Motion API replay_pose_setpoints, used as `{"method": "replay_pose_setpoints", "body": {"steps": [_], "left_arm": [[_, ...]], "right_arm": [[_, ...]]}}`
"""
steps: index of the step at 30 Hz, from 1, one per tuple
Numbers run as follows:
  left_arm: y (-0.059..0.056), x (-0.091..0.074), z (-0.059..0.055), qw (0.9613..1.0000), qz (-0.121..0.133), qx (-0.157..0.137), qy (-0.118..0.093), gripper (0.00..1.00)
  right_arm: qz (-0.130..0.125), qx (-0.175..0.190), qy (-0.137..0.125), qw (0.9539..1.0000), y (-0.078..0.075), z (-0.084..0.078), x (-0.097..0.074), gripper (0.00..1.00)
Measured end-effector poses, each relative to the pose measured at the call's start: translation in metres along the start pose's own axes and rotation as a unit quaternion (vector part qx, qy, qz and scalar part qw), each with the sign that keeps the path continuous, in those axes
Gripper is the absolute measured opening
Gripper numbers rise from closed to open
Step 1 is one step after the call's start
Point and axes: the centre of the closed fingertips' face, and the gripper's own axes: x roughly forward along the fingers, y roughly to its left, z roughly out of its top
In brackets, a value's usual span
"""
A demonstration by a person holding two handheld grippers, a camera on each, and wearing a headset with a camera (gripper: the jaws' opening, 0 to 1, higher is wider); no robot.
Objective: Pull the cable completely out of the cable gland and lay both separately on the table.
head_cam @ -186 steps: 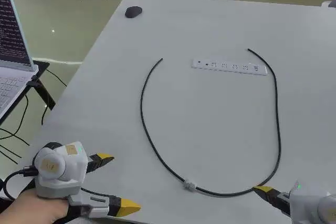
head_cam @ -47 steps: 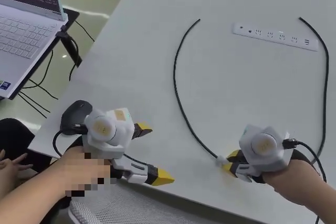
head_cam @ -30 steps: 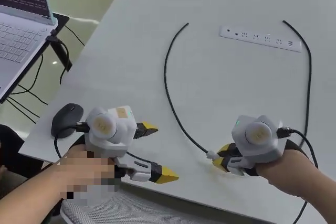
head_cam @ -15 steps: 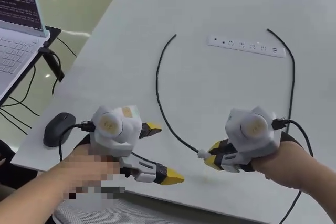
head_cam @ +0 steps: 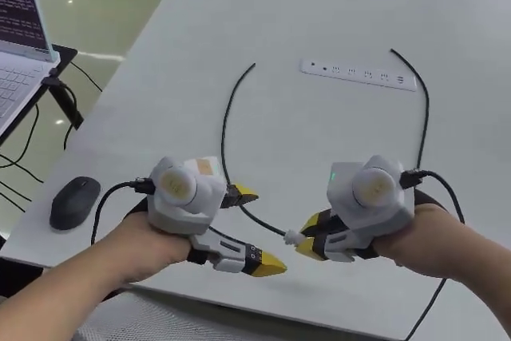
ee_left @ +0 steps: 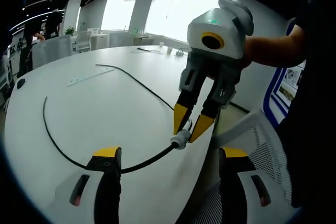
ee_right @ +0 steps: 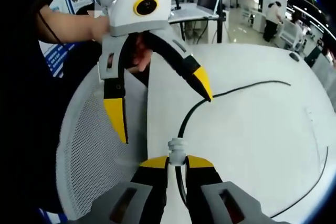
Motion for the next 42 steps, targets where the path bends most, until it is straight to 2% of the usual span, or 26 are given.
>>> {"method": "replay_pose_setpoints", "body": {"steps": [7, 17, 24, 30, 35, 42], "left_arm": [[-0.004, 0.008, 0.001, 0.9998, -0.016, 0.006, 0.003, 0.68], [-0.013, 0.015, 0.006, 0.999, -0.043, 0.006, -0.009, 0.53], [-0.021, 0.018, 0.009, 0.9982, -0.058, 0.01, -0.012, 0.45], [-0.023, 0.018, 0.009, 0.9977, -0.065, 0.017, -0.01, 0.33], [-0.026, 0.019, 0.013, 0.9972, -0.069, 0.021, -0.018, 0.3], [-0.029, 0.02, 0.012, 0.9965, -0.078, 0.025, -0.015, 0.23]], "right_arm": [[0.008, -0.029, 0.003, 0.9995, 0.004, 0.003, -0.006, 0.06], [0.016, -0.077, 0.01, 0.9969, 0.013, 0.003, -0.015, 0.06], [0.02, -0.092, 0.014, 0.9955, 0.015, 0.001, -0.018, 0.06], [0.026, -0.099, 0.012, 0.9947, 0.016, 0.002, -0.018, 0.06], [0.026, -0.105, 0.014, 0.994, 0.015, 0.001, -0.017, 0.06], [0.025, -0.111, 0.01, 0.9935, 0.014, 0.002, -0.018, 0.06]]}}
